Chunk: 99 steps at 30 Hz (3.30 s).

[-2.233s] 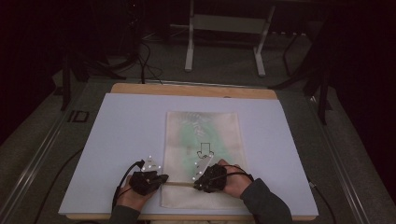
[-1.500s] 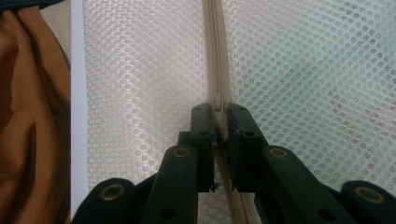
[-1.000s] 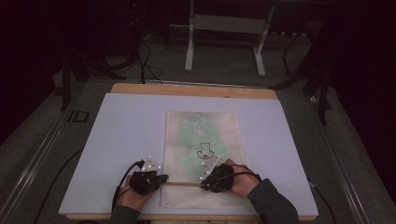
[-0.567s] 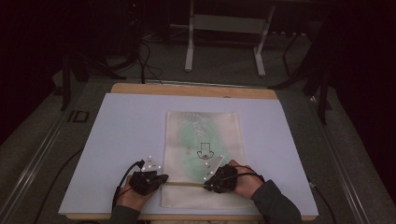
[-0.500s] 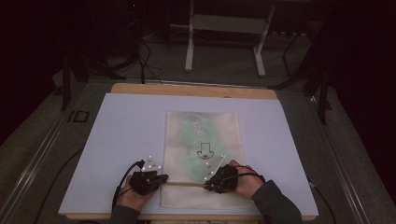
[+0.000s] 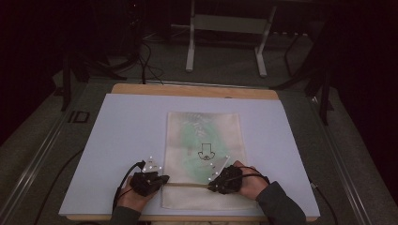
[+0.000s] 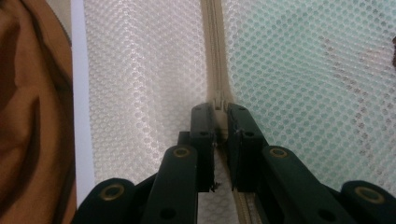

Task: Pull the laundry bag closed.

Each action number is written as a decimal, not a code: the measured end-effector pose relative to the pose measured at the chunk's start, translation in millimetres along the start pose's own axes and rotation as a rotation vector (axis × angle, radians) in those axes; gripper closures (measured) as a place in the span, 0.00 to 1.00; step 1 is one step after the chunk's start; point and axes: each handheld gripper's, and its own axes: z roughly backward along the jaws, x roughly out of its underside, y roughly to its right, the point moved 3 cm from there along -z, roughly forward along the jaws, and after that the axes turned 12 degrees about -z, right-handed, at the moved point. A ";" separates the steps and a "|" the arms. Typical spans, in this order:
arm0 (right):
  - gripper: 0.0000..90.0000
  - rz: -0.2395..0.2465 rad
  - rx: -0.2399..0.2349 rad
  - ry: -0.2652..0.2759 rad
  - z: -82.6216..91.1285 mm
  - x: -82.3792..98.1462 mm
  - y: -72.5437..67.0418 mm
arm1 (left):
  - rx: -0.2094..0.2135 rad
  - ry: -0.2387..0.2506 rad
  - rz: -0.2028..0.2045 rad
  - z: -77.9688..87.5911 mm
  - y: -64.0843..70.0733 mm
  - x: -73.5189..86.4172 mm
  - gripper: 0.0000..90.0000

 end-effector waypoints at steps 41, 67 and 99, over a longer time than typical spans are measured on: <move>0.91 -0.018 0.018 0.007 11.6 17.9 4.1 | -0.002 -0.002 -0.002 0.1 0.2 0.0 0.99; 0.91 -0.041 0.025 0.003 20.8 29.5 10.0 | -0.005 -0.002 -0.001 0.1 0.5 0.0 0.99; 0.91 -0.072 0.029 0.019 30.9 44.1 15.3 | -0.006 -0.006 -0.005 0.4 0.4 0.0 0.99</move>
